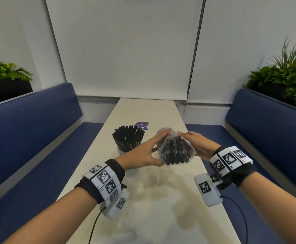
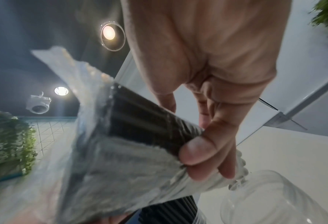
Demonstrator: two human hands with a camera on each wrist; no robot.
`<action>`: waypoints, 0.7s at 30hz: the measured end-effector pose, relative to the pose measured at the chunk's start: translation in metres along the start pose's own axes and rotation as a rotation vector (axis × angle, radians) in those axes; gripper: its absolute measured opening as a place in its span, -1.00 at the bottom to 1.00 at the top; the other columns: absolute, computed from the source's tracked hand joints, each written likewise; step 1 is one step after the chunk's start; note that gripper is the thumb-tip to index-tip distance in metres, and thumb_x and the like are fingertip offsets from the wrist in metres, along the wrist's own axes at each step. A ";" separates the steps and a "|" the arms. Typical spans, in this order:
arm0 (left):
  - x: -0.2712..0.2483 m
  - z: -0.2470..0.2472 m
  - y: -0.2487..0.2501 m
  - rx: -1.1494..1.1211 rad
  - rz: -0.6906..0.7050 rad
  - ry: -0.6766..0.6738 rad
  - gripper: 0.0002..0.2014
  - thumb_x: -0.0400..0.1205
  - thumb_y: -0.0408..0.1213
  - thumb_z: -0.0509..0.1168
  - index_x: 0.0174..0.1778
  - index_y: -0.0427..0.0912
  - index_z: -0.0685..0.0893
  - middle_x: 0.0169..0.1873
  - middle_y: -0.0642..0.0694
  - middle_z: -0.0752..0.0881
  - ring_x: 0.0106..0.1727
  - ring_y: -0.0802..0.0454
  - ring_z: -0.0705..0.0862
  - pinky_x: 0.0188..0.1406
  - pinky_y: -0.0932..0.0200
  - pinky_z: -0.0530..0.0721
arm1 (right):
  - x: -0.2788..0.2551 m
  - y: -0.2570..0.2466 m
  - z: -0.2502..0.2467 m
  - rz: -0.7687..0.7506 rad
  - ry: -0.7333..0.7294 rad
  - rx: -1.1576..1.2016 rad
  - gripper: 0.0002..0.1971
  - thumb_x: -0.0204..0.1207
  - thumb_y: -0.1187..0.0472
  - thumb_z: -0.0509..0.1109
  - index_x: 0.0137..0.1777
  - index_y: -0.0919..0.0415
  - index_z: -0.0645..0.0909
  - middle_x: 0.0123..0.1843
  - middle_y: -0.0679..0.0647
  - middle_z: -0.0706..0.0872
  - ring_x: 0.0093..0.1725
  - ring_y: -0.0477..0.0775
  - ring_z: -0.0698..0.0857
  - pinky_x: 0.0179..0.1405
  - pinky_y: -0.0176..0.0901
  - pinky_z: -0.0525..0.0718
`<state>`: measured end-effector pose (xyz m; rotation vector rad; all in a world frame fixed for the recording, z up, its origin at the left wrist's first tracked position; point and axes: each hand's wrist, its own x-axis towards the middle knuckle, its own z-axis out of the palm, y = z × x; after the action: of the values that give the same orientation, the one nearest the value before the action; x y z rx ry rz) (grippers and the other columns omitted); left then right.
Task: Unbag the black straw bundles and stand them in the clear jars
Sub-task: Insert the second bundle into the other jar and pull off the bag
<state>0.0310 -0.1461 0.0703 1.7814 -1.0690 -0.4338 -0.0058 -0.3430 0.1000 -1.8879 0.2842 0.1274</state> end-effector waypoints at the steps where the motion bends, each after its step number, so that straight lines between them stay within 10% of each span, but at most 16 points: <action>1: 0.004 -0.003 0.003 0.012 0.005 0.003 -0.05 0.45 -0.46 0.45 0.58 0.26 0.07 0.47 0.27 0.30 0.33 0.63 0.34 0.18 0.70 0.38 | 0.002 -0.002 -0.004 -0.008 -0.025 -0.026 -0.53 0.62 -0.01 0.18 0.28 0.42 0.45 0.19 0.41 0.66 -0.02 0.15 0.78 -0.16 -0.05 0.80; 4: 0.014 -0.011 0.014 0.024 0.026 0.073 -0.11 0.43 -0.33 0.51 0.51 0.34 0.15 0.35 0.31 0.44 0.22 0.64 0.46 0.16 0.65 0.47 | 0.004 -0.005 -0.017 -0.055 -0.124 -0.011 -0.65 0.60 0.16 0.23 0.17 0.47 0.57 -0.10 0.36 0.66 -0.41 0.06 0.67 -0.48 -0.26 0.69; 11: 0.034 -0.028 0.021 -0.051 -0.011 0.189 -0.34 0.46 -0.29 0.47 0.47 -0.06 0.37 0.36 0.00 0.60 0.36 0.13 0.58 0.38 0.16 0.53 | 0.014 -0.013 -0.026 -0.060 -0.046 -0.002 -0.35 0.58 -0.24 0.03 -0.03 0.44 0.55 -0.33 0.35 0.67 -0.48 0.15 0.66 -0.50 -0.21 0.68; 21: 0.054 -0.028 0.006 -0.009 -0.064 0.227 -0.44 0.59 -0.09 0.30 0.50 0.06 0.27 0.31 0.06 0.58 0.20 0.22 0.60 -0.08 0.37 0.66 | 0.033 -0.003 -0.015 0.019 -0.082 -0.021 0.00 0.39 -0.48 -0.30 0.21 0.42 0.53 -0.35 0.19 0.58 -0.44 0.06 0.51 -0.47 -0.18 0.46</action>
<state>0.0776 -0.1753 0.0972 1.8114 -0.8520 -0.2662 0.0265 -0.3603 0.1003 -1.8961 0.2463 0.2208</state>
